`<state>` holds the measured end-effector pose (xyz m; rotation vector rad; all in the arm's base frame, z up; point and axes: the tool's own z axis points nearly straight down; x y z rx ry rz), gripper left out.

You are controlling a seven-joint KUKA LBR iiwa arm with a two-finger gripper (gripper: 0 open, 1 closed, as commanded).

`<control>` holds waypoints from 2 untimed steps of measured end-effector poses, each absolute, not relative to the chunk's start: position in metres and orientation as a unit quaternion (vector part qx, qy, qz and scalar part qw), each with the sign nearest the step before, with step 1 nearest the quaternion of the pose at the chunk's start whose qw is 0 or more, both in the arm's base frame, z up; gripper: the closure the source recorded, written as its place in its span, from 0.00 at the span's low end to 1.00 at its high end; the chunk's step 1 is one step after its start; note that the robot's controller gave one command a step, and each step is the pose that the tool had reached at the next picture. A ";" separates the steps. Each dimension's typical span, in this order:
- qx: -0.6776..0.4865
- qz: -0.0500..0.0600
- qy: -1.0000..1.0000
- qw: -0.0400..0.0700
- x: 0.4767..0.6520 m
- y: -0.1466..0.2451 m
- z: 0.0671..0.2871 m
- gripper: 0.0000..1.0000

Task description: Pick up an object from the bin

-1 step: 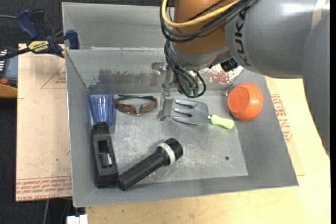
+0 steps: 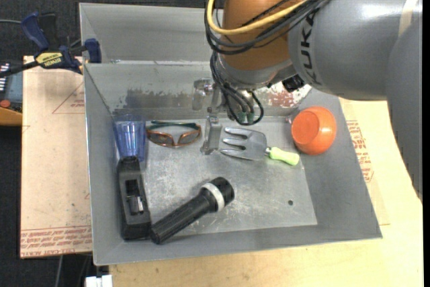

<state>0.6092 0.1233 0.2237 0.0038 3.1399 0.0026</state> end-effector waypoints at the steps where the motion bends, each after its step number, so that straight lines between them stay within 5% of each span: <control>1: 0.025 0.001 1.000 0.000 0.602 0.119 0.181 0.00; 2: -0.014 0.002 1.000 0.003 0.583 0.109 0.155 0.00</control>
Offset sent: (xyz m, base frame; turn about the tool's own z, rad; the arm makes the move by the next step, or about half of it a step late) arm -0.0265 -0.0146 -0.0675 -0.0313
